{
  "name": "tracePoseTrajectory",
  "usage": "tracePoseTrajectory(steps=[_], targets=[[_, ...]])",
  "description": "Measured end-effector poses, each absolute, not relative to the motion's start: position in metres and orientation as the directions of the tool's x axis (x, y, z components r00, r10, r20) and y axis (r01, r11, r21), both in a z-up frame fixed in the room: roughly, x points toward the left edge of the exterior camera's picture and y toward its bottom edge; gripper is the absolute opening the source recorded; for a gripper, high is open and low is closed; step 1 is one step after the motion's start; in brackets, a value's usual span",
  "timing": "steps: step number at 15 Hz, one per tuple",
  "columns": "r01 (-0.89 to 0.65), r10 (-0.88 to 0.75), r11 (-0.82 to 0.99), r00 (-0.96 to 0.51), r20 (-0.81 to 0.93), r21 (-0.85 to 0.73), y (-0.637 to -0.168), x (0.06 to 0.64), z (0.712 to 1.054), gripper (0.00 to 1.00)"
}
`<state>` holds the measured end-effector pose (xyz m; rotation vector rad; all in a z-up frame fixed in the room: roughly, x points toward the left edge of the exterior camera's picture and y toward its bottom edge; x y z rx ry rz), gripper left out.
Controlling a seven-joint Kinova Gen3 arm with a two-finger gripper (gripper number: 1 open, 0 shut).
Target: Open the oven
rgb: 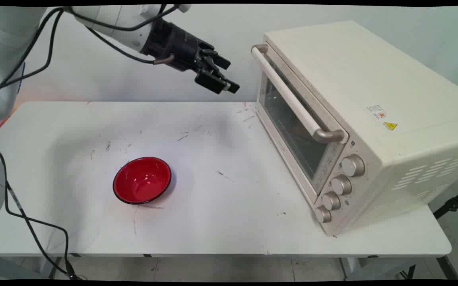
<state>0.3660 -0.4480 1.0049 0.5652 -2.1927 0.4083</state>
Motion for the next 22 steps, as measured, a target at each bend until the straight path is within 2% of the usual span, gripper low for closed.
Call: tracePoseTrajectory(steps=[14, 15, 22], targets=[[-0.581, -0.316, 0.810, -0.549, 0.774, -0.081, -0.457, 0.293, 1.030, 1.00], [-0.584, -0.319, 0.808, -0.547, 0.774, -0.080, -0.458, 0.288, 1.031, 0.00], [-0.605, -0.333, 0.792, -0.542, 0.772, -0.083, -0.468, 0.261, 1.028, 0.00]])
